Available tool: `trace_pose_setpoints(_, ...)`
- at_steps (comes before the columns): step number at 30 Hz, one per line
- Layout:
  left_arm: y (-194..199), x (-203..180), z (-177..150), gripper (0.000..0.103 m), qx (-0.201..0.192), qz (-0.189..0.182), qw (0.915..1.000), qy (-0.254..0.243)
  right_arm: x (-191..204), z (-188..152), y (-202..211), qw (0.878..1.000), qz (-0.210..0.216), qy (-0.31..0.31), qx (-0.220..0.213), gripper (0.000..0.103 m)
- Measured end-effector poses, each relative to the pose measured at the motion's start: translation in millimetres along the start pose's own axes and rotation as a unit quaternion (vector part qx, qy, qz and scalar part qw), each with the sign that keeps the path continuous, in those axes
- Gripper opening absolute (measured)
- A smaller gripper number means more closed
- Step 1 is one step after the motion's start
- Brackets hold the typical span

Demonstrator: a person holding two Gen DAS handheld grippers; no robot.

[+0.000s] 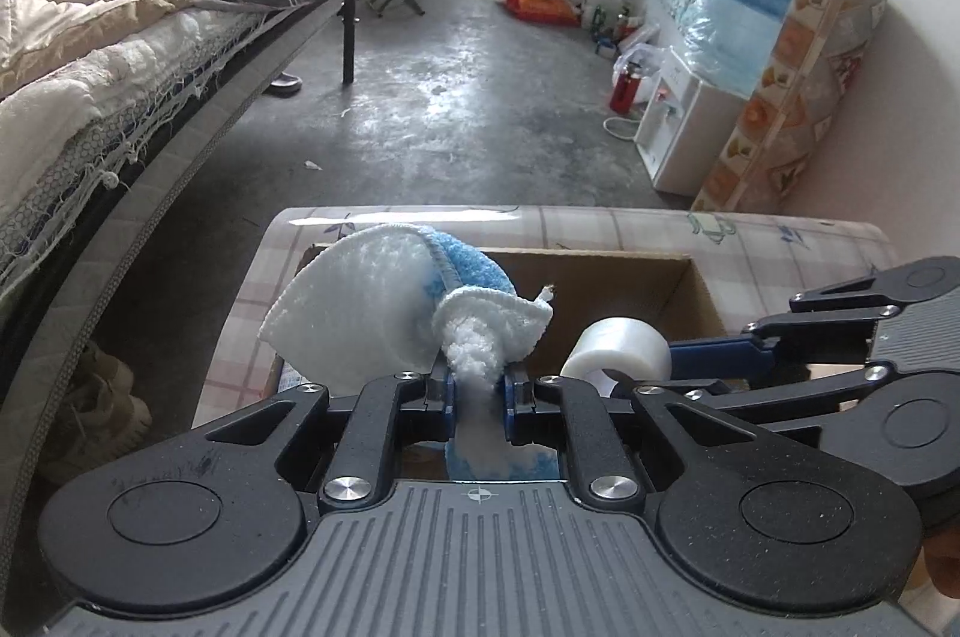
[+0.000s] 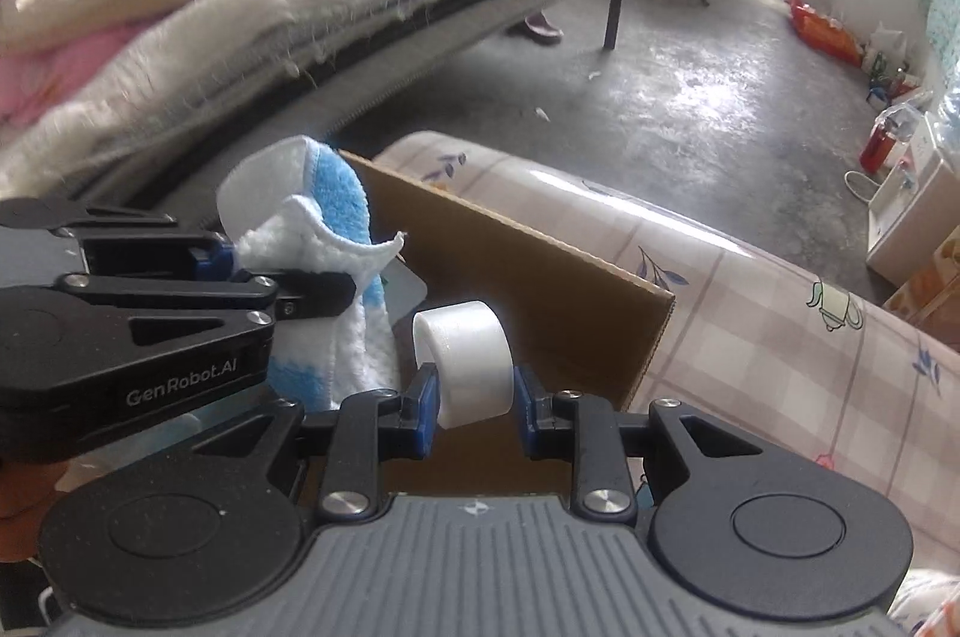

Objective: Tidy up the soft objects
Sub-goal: 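Carry the towel and tape roll to the box and release the tape roll from the right tool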

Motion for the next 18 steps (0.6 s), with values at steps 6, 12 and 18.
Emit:
trace_pose_setpoints(6,-4.4,-0.9,2.1,0.012,0.001,0.004,1.0000,-0.007,13.1,6.1,-19.4,0.995,-0.057,0.068,0.036,0.029)
trace_pose_setpoints(12,-0.5,5.0,5.2,0.012,-0.009,0.006,0.9999,0.001,23.6,6.5,-40.6,0.985,-0.095,0.130,0.067,0.029)
trace_pose_setpoints(18,-1.2,8.6,4.5,0.012,-0.009,0.010,0.9999,0.002,27.1,2.9,-58.2,0.972,-0.137,0.171,0.081,0.028)
Point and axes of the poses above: each gripper's, at about its wrist camera, not at the fingertips, and y roughly against the way its jaws point, x to its left, z to its top, the point moved 4 cm from there along -y, roughly the way its jaws point, and after that the axes turned 2 degrees about -z, right-handed, at the moved point
